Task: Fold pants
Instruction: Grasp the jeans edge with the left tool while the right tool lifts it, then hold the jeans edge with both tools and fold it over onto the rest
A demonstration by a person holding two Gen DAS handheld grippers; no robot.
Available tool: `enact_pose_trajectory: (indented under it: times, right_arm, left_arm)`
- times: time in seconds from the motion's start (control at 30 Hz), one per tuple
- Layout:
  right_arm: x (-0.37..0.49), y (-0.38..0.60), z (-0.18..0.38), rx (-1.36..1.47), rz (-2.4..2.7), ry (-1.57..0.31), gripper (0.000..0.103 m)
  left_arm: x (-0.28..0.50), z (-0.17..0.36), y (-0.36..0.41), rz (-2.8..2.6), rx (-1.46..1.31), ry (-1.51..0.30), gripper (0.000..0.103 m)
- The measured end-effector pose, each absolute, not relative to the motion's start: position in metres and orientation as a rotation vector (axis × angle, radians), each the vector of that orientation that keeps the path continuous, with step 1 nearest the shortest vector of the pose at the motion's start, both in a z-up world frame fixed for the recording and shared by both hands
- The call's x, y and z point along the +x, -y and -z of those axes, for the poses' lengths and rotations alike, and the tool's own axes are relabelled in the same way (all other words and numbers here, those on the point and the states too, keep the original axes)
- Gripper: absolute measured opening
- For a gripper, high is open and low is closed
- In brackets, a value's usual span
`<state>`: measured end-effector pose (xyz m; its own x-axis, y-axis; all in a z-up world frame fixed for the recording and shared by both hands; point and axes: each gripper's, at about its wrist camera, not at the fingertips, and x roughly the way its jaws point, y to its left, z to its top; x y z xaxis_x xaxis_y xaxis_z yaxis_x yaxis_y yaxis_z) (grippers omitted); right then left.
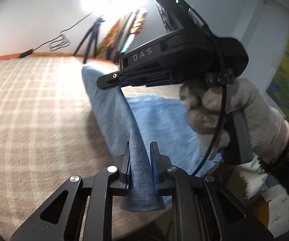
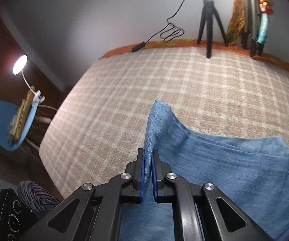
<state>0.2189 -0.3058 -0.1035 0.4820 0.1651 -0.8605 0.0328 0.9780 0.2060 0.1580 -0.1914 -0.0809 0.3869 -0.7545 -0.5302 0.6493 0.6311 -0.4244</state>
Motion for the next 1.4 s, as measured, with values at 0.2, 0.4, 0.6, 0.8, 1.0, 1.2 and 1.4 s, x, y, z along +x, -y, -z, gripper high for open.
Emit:
enact_pose_trajectory:
  times: [0.2,0.4,0.6,0.8,1.0,1.2,1.4]
  right_arm:
    - [0.196,0.353,0.080,0.270,-0.033,-0.988,0.003]
    - [0.176,0.394,0.078,0.346,-0.038,-0.968,0.008]
    - [0.182,0.417,0.117,0.424,-0.047,-1.066,0.054]
    - [0.189,0.408,0.150,0.475,-0.077,-1.114,0.010]
    - [0.188,0.401,0.132,0.457,-0.065,-1.072,0.003]
    - [0.189,0.387,0.121,0.397,-0.063,-1.059,0.002]
    - [0.182,0.394,0.110,0.385,-0.045,-1.031,0.002]
  left_arm:
    - [0.157,0.068,0.231,0.993,-0.144,-0.737,0.014]
    - [0.156,0.072,0.263,1.046,-0.084,-0.738,0.010]
    - [0.163,0.090,0.276,1.033,-0.055,-0.774,0.009]
    - [0.159,0.084,0.276,1.008,-0.009,-0.746,0.009]
    - [0.129,0.076,0.272,0.869,0.179,-0.606,0.039]
    - [0.134,0.093,0.260,0.839,0.141,-0.664,0.028]
    - [0.139,0.082,0.259,0.901,0.113,-0.649,0.013]
